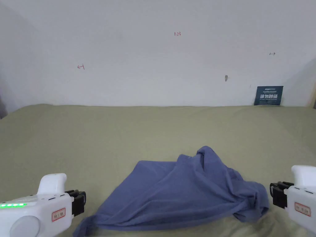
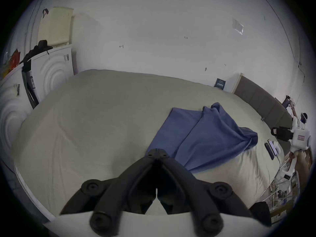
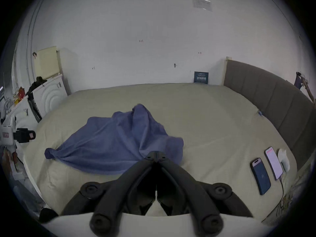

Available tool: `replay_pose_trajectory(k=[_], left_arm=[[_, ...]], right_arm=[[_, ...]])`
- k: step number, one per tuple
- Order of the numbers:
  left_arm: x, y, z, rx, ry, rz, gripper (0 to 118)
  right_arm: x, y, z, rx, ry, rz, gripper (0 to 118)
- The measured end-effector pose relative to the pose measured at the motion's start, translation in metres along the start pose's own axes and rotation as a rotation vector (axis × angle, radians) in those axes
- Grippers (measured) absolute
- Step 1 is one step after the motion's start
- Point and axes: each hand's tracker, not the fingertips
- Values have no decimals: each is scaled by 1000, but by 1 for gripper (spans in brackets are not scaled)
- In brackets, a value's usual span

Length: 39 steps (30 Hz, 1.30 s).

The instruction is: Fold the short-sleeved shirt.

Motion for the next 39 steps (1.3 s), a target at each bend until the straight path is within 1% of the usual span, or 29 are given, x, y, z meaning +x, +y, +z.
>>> replay_pose_trajectory(k=[4,5,6,7,8,9,11,13,14,15,16,17,18,19,20,21,22,24,26,28,30,31,32,33,34,35,36,37,39], left_arm=[[0,-5,-4,-49,16,21,0],[0,-6,-6,-62,19,16,11],[1,-7,-7,-69,25,11,38],[2,-8,-10,-78,22,5,75],[-3,-7,-20,-111,6,2,103],[-3,-11,-25,-143,-31,6,105],[-3,-19,-32,-151,-79,-8,104],[-5,-25,-51,-218,-53,-42,104],[-3,-30,-59,-244,-21,-57,96],[-3,-33,-66,-274,-3,-66,69],[-10,-39,-76,-281,7,-52,35],[-13,-43,-76,-257,2,-43,15],[-15,-47,-74,-185,15,-35,15],[-14,-51,-72,-131,56,-55,0],[-14,-53,-69,-107,27,-10,0],[-18,-51,-70,-142,-73,50,0],[-18,-50,-74,-173,-109,73,0],[-17,-48,-74,-160,-64,21,0],[-14,-44,-78,-169,-69,15,0],[-16,-39,-81,-178,-87,31,0],[-14,-35,-85,-190,-86,36,0],[-12,-33,-88,-198,-85,39,0],[-16,-39,-82,-202,-80,37,0],[-16,-40,-82,-219,-70,35,0],[-16,-40,-82,-229,-65,35,0],[-27,-38,-93,-235,-65,36,0],[-42,-36,-109,-250,-59,42,0],[-43,-37,-109,-261,-55,46,0],[-45,-41,-106,-271,-55,45,0]], right_arm=[[2,-5,-2,-23,-6,-5,0],[4,-5,-4,-27,-5,-2,0],[4,-6,-5,-34,-4,-1,0],[4,-6,-7,-44,-1,-3,0],[4,-6,-8,-51,0,-7,0],[5,-6,-8,-56,4,-11,0],[5,-7,-9,-59,8,-12,0],[5,-7,-11,-56,20,-3,0],[5,-6,-13,-59,22,4,0],[5,-5,-16,-63,21,8,0],[5,-3,-18,-66,23,9,0],[6,-1,-19,-69,27,8,0],[8,2,-22,-71,28,8,0],[9,6,-25,-75,24,9,0],[11,10,-30,-82,23,18,0],[13,16,-36,-107,31,38,0],[15,25,-46,-125,25,59,0],[16,42,-67,-138,11,95,0],[17,67,-97,-153,31,92,0],[17,91,-129,-194,62,43,0],[12,115,-167,-242,131,32,2],[8,125,-188,-283,167,27,10],[3,131,-205,-306,176,40,42],[-3,137,-227,-312,170,58,79],[-8,142,-249,-370,184,75,107],[-14,144,-268,-426,178,93,113],[-19,146,-281,-413,166,88,108],[-26,146,-295,-419,153,92,103],[-34,143,-317,-425,126,85,102]])
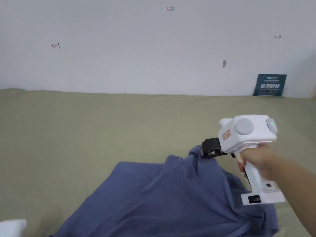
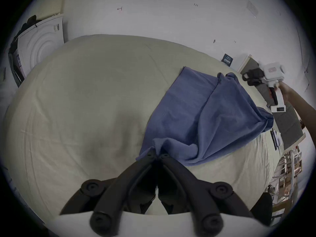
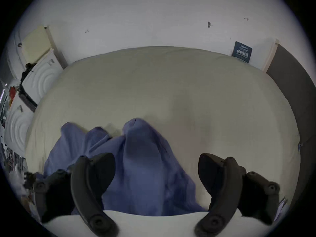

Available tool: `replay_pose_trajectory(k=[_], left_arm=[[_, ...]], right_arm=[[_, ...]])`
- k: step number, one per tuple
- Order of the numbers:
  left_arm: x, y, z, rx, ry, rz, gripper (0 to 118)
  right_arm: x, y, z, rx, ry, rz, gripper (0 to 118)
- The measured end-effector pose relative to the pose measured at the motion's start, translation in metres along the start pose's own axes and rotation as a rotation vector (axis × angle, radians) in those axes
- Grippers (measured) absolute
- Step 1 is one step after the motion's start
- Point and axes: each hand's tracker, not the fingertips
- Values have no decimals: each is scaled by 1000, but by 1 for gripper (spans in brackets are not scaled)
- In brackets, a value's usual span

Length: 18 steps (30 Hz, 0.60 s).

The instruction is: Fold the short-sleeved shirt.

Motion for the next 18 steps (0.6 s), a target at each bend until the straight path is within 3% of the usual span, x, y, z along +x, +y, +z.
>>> replay_pose_trajectory(k=[3,4,5,6,8,9,10,13,16,18], left_arm=[[-9,5,-19,-12,-1,-11,0],[-11,4,-21,-15,0,-13,0],[11,4,-8,-22,0,-13,0],[12,2,-7,-24,2,-12,0],[14,0,-3,-23,6,-14,0],[20,1,1,-23,5,-14,0],[22,0,3,-21,3,-10,0],[23,5,14,-11,9,13,0],[29,14,33,27,3,31,0],[26,27,46,58,-12,30,0]], right_arm=[[-7,-4,-25,-11,56,8,96],[-11,-5,-32,-39,37,36,78],[-14,-7,-36,-75,-7,72,17],[-17,-9,-36,-98,-46,97,1],[-26,-19,-27,32,-144,194,1],[-27,-20,-22,81,-121,205,1],[-34,-26,-9,94,-79,205,1],[-36,-26,17,127,-128,181,1],[-30,-21,46,159,-90,125,1],[-33,-21,73,182,-97,130,1]])
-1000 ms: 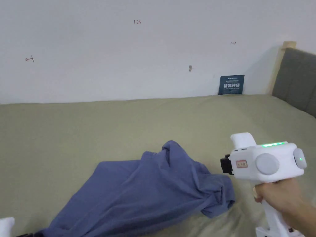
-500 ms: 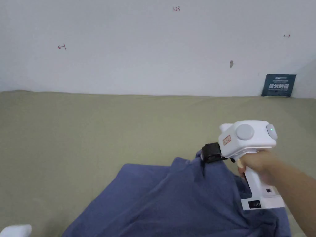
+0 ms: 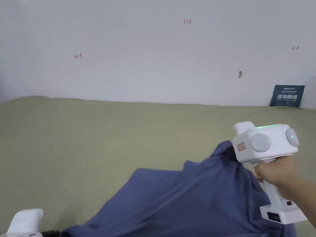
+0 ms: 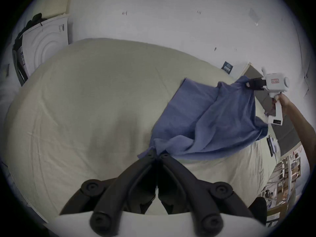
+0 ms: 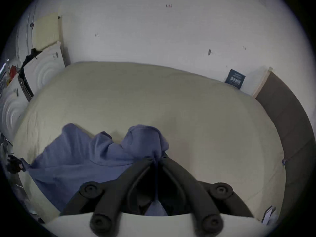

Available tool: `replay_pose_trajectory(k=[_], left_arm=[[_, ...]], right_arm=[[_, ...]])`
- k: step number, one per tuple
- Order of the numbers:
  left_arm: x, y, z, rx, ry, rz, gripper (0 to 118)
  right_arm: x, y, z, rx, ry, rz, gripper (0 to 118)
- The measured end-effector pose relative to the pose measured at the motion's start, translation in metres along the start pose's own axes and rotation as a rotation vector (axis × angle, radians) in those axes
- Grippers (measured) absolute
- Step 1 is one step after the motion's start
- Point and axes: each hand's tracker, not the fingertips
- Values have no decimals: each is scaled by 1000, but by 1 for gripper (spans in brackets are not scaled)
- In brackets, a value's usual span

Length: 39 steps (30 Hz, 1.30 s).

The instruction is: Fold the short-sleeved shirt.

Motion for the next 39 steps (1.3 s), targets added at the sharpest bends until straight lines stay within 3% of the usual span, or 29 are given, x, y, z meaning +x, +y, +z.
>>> replay_pose_trajectory(k=[15,29,39], left_arm=[[28,164,90,284,21,-32,0],[61,299,116,481,136,-82,0],[58,359,124,566,195,-78,0]], right_arm=[[24,61,163,230,-68,-72,1],[47,155,210,491,-121,-101,1],[58,209,240,650,-155,-130,1]])
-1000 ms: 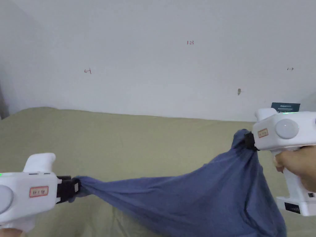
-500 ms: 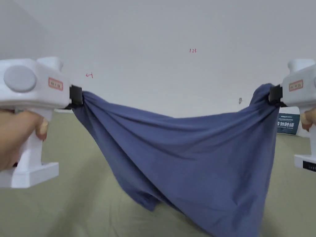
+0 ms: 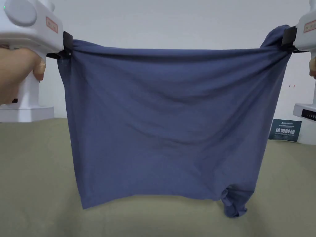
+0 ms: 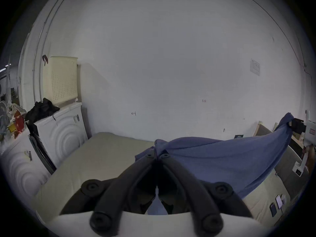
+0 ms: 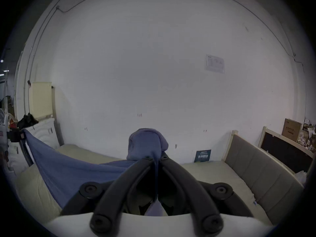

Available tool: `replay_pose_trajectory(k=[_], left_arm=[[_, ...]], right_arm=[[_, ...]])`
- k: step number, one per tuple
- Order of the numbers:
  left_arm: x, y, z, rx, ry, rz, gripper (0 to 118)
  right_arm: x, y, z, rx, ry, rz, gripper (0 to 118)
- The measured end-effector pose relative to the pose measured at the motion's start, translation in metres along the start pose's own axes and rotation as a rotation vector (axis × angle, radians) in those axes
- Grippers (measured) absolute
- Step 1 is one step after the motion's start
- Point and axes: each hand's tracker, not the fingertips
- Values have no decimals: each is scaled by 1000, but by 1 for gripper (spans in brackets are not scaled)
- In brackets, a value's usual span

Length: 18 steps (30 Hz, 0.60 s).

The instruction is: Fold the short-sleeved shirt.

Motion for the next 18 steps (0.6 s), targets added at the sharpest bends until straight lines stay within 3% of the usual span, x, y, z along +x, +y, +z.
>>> replay_pose_trajectory(k=[6,11,15,18], left_arm=[[5,9,-10,36,-22,31,0],[7,-23,-18,-11,-37,14,0],[6,-74,-12,-101,-50,-39,0],[4,-120,14,-164,-79,-70,0]], right_arm=[[0,4,-2,7,-26,10,1],[5,-32,3,-65,-21,10,1],[8,-77,11,-172,-18,63,1],[9,-113,34,-221,-7,146,1]])
